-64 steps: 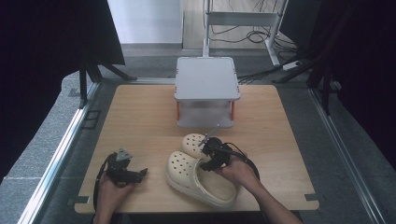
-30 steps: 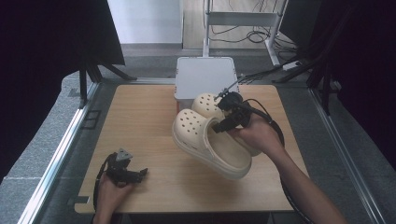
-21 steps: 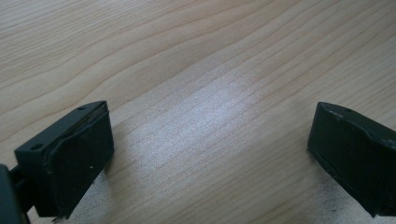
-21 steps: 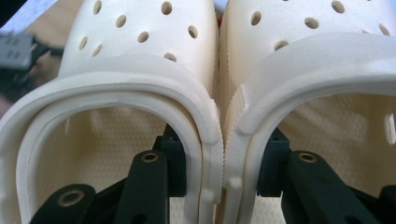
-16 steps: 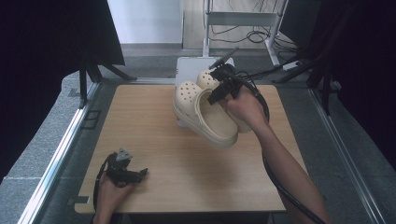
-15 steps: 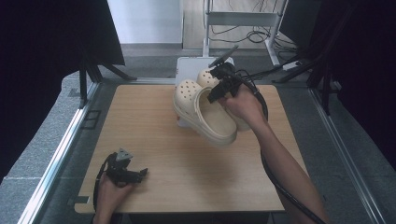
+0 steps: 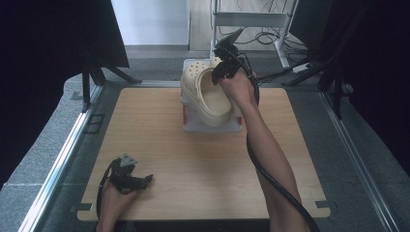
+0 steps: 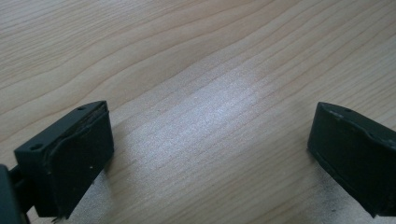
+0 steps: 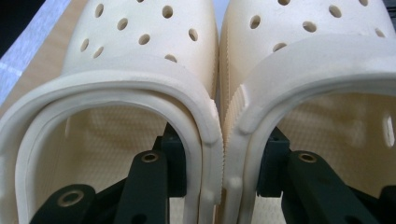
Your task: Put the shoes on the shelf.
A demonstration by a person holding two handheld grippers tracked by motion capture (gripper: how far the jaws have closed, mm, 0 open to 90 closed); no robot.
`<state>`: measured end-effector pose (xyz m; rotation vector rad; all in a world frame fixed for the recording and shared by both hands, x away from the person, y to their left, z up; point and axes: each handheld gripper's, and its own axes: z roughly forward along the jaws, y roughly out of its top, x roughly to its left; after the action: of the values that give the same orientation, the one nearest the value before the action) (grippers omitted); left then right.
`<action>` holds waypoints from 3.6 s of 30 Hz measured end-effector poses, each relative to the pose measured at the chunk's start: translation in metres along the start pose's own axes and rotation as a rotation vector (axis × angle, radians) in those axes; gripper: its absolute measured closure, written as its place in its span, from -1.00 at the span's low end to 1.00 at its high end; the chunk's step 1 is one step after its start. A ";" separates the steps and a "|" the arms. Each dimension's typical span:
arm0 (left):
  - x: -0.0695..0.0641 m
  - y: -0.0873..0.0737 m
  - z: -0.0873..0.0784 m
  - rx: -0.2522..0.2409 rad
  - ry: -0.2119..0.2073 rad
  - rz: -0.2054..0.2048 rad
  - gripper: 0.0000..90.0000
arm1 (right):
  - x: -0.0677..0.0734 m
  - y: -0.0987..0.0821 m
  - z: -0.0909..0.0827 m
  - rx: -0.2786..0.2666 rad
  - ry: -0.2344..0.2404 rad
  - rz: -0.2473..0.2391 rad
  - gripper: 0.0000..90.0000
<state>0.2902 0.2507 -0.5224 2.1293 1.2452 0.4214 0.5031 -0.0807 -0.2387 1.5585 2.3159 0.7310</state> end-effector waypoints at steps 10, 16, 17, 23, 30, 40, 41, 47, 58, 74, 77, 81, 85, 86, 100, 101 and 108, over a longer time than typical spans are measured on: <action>0.000 0.000 0.000 0.000 0.000 0.000 -1.00 | -0.007 0.035 0.029 -0.019 -0.047 0.107 0.41; 0.000 0.000 0.000 0.002 -0.002 0.001 -1.00 | -0.013 0.051 0.058 -0.016 -0.054 0.167 0.41; 0.000 0.000 0.000 0.002 -0.002 0.000 -1.00 | -0.013 0.051 0.058 -0.016 -0.054 0.167 0.41; 0.000 0.000 0.000 0.000 0.000 0.000 -1.00 | -0.018 0.060 0.074 -0.043 -0.066 0.209 0.40; 0.000 0.000 0.000 0.003 -0.003 0.001 -1.00 | -0.016 0.053 0.092 -0.061 -0.076 0.141 0.28; 0.000 0.000 0.000 0.002 0.000 0.001 -1.00 | -0.015 0.034 0.073 -0.100 0.004 -0.089 -0.39; 0.000 0.000 0.000 0.001 0.001 0.000 -1.00 | -0.015 0.034 0.073 -0.100 0.004 -0.089 -0.39; 0.000 0.000 0.000 0.001 0.001 0.000 -1.00 | -0.011 0.019 0.056 -0.134 0.057 -0.162 -0.63; 0.000 0.000 0.000 0.001 0.001 0.000 -1.00 | -0.002 -0.011 0.034 -0.162 0.094 -0.330 -0.77; 0.000 0.000 0.000 0.000 0.001 -0.001 -1.00 | -0.012 -0.066 0.012 -0.177 0.174 -0.428 -0.89; 0.000 0.000 0.000 0.000 0.002 0.003 -1.00 | -0.016 -0.081 0.012 -0.176 0.193 -0.437 -0.92; 0.000 0.000 0.000 -0.002 0.003 0.001 -1.00 | -0.021 -0.096 0.012 -0.179 0.212 -0.442 -0.94; 0.000 0.000 0.000 -0.001 0.003 0.001 -1.00 | -0.024 -0.107 0.011 -0.185 0.226 -0.447 -0.94; 0.000 0.000 0.000 -0.001 0.003 0.002 -1.00 | -0.026 -0.115 0.011 -0.189 0.233 -0.448 -0.95; 0.000 0.000 0.000 -0.002 0.004 0.001 -1.00 | -0.056 -0.166 0.008 -0.221 0.236 -0.434 -0.94; 0.000 0.000 0.000 -0.002 0.004 0.001 -1.00 | -0.056 -0.166 0.008 -0.221 0.236 -0.434 -0.94; 0.000 0.000 0.000 -0.001 0.003 0.001 -1.00 | -0.073 -0.187 0.000 -0.236 0.231 -0.419 -0.91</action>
<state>0.2905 0.2505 -0.5225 2.1295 1.2451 0.4261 0.3840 -0.2034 -0.3443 0.8874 2.4869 1.0651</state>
